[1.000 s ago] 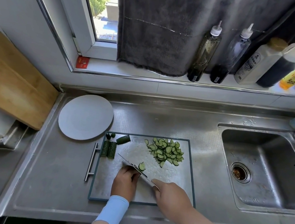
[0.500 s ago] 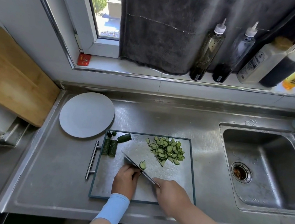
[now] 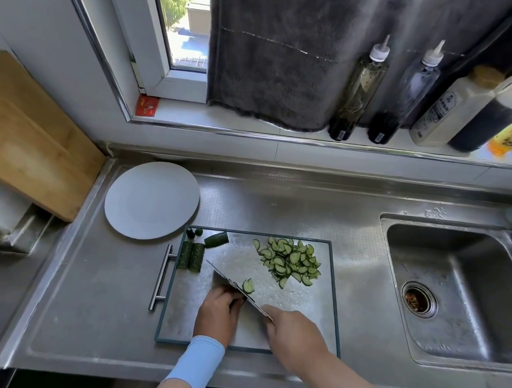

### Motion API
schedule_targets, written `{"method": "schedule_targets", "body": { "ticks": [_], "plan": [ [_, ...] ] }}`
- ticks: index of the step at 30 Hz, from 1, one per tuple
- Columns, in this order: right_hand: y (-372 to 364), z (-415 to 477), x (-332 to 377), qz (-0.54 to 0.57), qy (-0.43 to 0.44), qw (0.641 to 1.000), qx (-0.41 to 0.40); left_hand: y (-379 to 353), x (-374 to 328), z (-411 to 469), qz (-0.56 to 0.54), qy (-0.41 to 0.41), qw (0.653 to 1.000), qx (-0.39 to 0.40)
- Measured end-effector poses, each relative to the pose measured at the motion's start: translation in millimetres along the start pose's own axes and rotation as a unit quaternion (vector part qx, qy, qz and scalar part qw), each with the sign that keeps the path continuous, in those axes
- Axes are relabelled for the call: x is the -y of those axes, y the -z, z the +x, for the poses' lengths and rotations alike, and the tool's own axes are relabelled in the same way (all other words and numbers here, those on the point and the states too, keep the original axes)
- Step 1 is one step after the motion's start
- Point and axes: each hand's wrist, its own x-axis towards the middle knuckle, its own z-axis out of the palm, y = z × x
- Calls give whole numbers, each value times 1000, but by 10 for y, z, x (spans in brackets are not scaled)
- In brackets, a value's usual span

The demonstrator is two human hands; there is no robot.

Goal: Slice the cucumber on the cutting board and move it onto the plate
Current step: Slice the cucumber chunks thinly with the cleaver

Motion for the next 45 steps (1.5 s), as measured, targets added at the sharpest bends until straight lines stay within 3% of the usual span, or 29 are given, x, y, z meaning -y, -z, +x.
{"method": "schedule_targets", "body": {
  "ticks": [45],
  "plan": [
    [53, -258, -176, -5, -3, 1000, 5, 20, 8, -12, -12, 32, 999, 9]
  ]
}}
